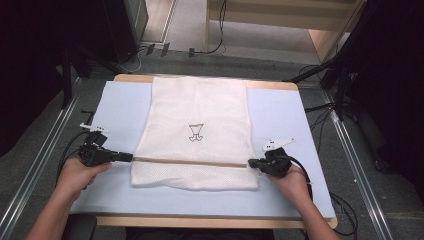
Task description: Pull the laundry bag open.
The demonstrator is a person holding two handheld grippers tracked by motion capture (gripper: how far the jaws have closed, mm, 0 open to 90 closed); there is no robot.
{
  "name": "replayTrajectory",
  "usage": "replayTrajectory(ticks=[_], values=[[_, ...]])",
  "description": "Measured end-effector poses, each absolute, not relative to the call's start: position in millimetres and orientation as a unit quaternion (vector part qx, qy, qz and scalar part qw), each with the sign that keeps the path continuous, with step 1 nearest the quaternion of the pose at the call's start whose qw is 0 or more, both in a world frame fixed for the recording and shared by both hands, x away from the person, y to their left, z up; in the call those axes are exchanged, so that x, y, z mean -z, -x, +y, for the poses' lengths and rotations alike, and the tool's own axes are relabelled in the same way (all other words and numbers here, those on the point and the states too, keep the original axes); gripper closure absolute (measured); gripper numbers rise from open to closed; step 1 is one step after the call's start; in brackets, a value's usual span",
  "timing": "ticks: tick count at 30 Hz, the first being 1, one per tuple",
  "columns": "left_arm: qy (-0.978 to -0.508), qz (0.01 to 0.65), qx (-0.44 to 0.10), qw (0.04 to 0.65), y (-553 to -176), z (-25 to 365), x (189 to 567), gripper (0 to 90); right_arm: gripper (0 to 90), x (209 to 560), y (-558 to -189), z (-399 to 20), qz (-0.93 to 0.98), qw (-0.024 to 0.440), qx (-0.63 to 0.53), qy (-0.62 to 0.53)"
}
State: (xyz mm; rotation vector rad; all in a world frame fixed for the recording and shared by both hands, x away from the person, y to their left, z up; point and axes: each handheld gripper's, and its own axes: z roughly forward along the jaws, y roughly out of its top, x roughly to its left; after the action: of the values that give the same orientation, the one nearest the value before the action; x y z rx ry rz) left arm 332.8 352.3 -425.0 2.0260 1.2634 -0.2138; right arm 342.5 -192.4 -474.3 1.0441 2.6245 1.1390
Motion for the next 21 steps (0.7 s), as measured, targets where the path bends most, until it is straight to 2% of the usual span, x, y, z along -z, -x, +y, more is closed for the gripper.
replayTrajectory(ticks=[10,12,17,21], values=[[-0.786,0.491,0.076,0.368,-331.7,349.8,425.5,87.6,90.0,473.2,-343.9,-191.1,0.863,0.041,-0.370,-0.343],[-0.789,0.487,0.073,0.368,-331.4,349.9,426.8,86.7,84.0,471.7,-345.1,-191.0,0.863,0.031,-0.369,-0.343],[-0.794,0.469,0.058,0.382,-329.5,347.7,425.1,70.3,75.4,467.7,-347.3,-188.6,0.861,0.008,-0.376,-0.341],[-0.798,0.461,0.030,0.388,-329.0,344.0,423.1,60.7,69.5,460.3,-346.6,-188.3,0.853,0.017,-0.396,-0.341]])
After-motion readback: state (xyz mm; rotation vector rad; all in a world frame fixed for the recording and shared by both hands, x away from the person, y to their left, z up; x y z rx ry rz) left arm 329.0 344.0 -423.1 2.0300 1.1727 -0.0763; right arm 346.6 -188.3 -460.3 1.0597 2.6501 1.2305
